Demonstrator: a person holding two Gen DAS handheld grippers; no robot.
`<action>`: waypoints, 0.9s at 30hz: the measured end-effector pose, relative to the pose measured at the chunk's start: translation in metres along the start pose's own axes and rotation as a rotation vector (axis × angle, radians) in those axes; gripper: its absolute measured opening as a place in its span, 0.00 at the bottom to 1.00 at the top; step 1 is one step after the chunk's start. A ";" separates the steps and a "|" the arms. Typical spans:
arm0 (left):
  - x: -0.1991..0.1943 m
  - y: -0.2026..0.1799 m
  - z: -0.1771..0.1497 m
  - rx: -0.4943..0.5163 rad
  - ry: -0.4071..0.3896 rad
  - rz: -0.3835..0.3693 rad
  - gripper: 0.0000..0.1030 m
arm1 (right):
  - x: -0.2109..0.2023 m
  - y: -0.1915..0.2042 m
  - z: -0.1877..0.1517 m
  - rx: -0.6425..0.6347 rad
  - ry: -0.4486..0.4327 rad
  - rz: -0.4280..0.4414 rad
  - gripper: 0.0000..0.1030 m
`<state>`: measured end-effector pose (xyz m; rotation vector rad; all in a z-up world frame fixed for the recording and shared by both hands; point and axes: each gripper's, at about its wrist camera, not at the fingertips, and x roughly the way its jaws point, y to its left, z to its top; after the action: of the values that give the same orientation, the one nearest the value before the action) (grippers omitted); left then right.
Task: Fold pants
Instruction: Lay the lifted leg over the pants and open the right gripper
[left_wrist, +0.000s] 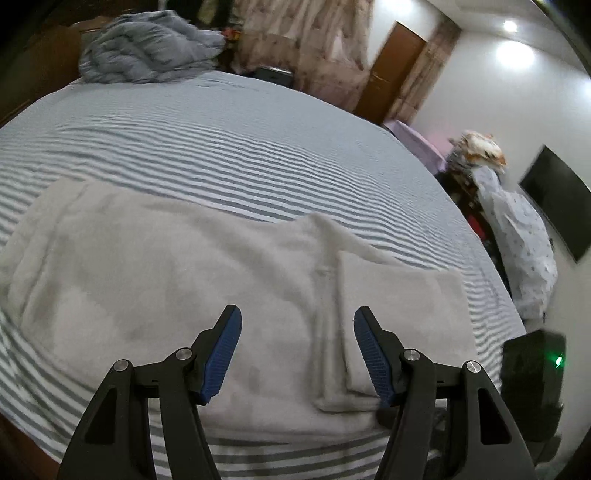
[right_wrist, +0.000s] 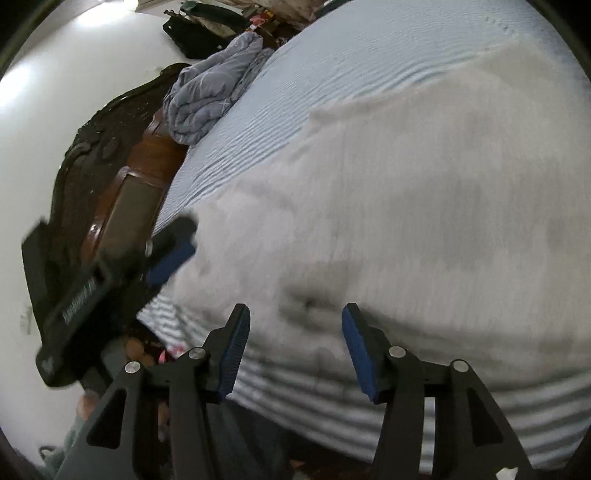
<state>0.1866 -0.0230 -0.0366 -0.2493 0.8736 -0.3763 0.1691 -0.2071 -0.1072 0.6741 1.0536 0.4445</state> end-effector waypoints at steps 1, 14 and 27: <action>0.006 -0.007 -0.001 0.013 0.033 -0.022 0.62 | 0.002 -0.002 -0.005 0.003 0.013 0.002 0.49; 0.058 0.012 -0.016 -0.247 0.313 -0.150 0.62 | -0.011 -0.043 -0.014 0.129 -0.026 0.050 0.47; 0.087 -0.022 -0.011 -0.222 0.329 -0.116 0.54 | -0.101 -0.137 -0.003 0.365 -0.264 0.032 0.42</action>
<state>0.2241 -0.0803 -0.0958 -0.4530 1.2304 -0.4362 0.1254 -0.3687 -0.1385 1.0454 0.8797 0.1825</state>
